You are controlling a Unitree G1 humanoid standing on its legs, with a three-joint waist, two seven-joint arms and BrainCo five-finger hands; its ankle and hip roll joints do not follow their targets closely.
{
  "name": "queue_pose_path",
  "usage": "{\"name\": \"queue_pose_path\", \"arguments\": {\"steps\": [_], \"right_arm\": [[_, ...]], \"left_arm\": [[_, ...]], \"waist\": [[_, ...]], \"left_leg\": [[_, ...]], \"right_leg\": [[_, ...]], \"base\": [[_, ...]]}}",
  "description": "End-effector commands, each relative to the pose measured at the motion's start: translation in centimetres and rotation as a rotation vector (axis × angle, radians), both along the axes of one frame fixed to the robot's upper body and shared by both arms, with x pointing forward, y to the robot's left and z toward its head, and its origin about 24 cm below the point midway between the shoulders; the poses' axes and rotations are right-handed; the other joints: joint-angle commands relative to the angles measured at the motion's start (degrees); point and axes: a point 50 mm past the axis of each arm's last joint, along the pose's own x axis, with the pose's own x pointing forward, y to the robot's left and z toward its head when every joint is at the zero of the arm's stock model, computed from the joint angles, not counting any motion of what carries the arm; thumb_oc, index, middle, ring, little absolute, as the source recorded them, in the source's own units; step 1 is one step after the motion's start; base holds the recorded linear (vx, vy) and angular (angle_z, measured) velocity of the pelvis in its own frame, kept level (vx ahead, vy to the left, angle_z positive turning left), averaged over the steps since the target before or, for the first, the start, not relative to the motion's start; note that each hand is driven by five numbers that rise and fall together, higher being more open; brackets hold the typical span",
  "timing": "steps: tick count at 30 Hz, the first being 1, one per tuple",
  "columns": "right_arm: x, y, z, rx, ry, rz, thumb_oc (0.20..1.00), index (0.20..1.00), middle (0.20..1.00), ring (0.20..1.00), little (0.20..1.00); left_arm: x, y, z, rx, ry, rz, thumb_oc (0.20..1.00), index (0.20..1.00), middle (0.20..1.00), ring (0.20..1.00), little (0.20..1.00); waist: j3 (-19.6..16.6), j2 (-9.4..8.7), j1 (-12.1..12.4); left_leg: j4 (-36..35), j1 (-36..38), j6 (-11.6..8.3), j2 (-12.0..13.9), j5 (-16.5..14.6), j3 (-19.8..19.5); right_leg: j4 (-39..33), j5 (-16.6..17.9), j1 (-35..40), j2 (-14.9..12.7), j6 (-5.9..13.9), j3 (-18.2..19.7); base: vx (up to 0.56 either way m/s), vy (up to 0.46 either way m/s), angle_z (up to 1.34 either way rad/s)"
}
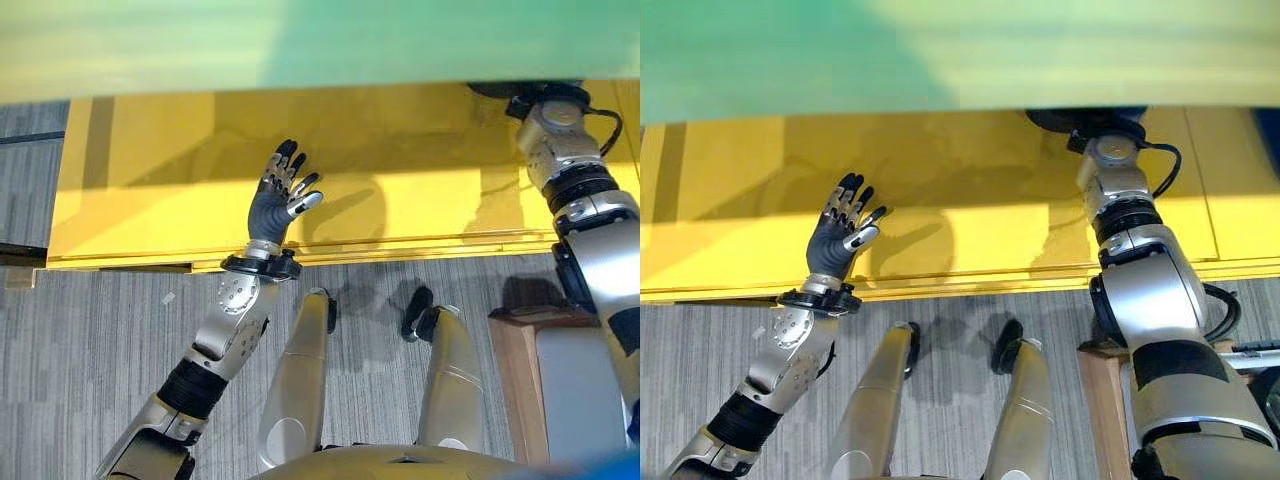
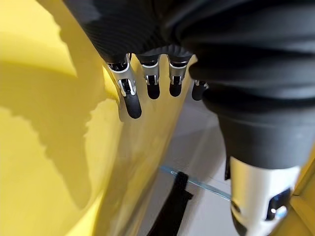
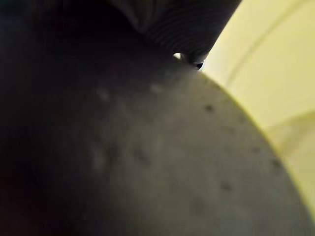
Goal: Move parts from the plastic box to the shelf.
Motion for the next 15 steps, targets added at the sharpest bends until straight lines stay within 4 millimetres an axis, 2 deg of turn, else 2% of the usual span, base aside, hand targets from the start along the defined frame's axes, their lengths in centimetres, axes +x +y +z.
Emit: {"name": "queue_pose_path", "arguments": {"steps": [1, 6, 15], "right_arm": [[-0.9, -1.7, 4.8, -0.059, -0.127, -0.027, 0.200, 0.200, 0.200, 0.200, 0.200], [-1.1, -2.6, 4.2, -0.083, -0.084, -0.056, 0.200, 0.200, 0.200, 0.200, 0.200], [-0.6, -1.7, 1.4, -0.133, -0.017, -0.018, 0.200, 0.200, 0.200, 0.200, 0.200]], "left_arm": [[0.0, -0.2, -0.4, 0.005, 0.012, -0.017, 1.000, 1.000, 1.000, 1.000, 1.000], [0.2, -0.5, -0.1, 0.008, -0.002, -0.026, 1.000, 1.000, 1.000, 1.000, 1.000], [0.5, -0.2, 0.1, -0.008, -0.015, 0.009, 1.000, 1.000, 1.000, 1.000, 1.000]], "waist": [[0.50, 1.87, 0.50], [0.93, 2.10, 0.61], [2.21, 2.16, -0.31]], "left_leg": [[-4.71, 2.00, -1.58, 2.13, -0.30, -2.61], [-5.23, 2.29, -1.63, 1.89, 0.01, -2.65], [-4.02, 1.15, -1.78, 1.85, 0.06, -2.48]], "right_leg": [[3.37, -6.94, 1.62, -0.92, 2.15, 2.08], [3.22, -6.98, 1.97, -1.01, 2.06, 2.10], [4.26, -7.01, 0.98, -0.81, 1.77, 2.83]], "base": [[0.02, -0.009, 0.12], [0.00, -0.006, 0.03], [0.00, 0.002, 0.00]]}}
